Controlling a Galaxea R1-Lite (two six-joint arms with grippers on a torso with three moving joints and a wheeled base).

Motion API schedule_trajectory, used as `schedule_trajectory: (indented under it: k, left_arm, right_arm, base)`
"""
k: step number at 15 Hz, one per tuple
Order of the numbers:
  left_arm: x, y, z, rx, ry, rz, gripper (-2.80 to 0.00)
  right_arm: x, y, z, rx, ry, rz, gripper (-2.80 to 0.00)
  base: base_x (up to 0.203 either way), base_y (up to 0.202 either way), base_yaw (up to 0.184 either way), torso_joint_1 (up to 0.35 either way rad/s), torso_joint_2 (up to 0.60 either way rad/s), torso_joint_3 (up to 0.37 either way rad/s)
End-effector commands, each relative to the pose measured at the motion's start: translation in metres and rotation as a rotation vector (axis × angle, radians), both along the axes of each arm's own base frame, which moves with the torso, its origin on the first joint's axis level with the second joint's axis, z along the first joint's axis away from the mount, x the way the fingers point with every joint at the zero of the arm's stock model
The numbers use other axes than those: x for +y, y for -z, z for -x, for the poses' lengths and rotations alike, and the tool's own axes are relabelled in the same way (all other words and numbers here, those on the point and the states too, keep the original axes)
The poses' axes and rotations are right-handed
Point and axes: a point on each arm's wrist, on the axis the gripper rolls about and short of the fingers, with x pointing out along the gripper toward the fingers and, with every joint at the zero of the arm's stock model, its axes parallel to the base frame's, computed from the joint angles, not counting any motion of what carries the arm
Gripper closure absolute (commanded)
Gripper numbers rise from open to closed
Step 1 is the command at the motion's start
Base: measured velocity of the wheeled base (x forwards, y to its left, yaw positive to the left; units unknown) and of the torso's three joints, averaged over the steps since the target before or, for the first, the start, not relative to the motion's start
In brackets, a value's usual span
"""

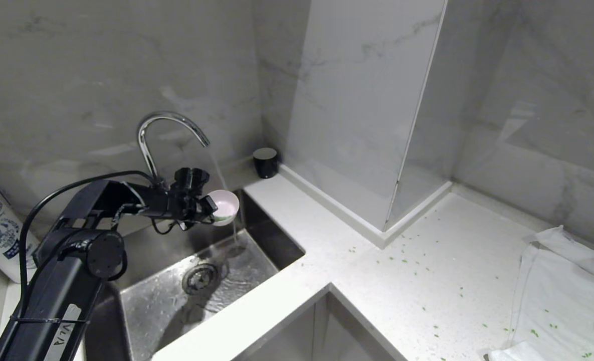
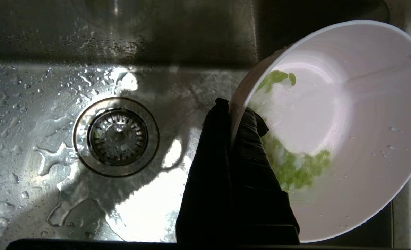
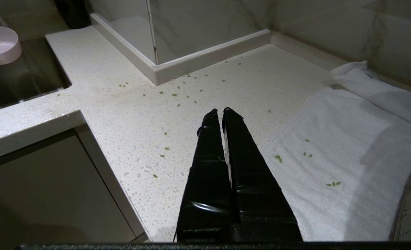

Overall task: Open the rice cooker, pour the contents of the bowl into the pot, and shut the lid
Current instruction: Fill a bowl with water from the tap

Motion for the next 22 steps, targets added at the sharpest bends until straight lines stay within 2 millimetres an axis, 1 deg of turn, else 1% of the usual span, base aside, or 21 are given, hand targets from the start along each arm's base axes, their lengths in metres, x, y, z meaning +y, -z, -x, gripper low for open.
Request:
schedule_trajectory:
  k: [1, 22]
  left_arm:
    - [0.0002, 0.0008, 0.0000, 0.001, -0.005, 0.002, 0.00]
    - [-0.0014, 0.0012, -0.0002, -0.002, -0.005, -0.002, 0.00]
  right_arm:
    - [0.0000, 0.0002, -0.0001, -0.001, -0.001, 0.000, 0.00]
    - [0.0000, 0.0004, -0.0001, 0.001, -0.001, 0.000, 0.00]
  base:
    - [0.000, 0.000, 0.000, 0.000, 0.00, 0.000]
    - [0.000, 0.000, 0.000, 0.000, 0.00, 0.000]
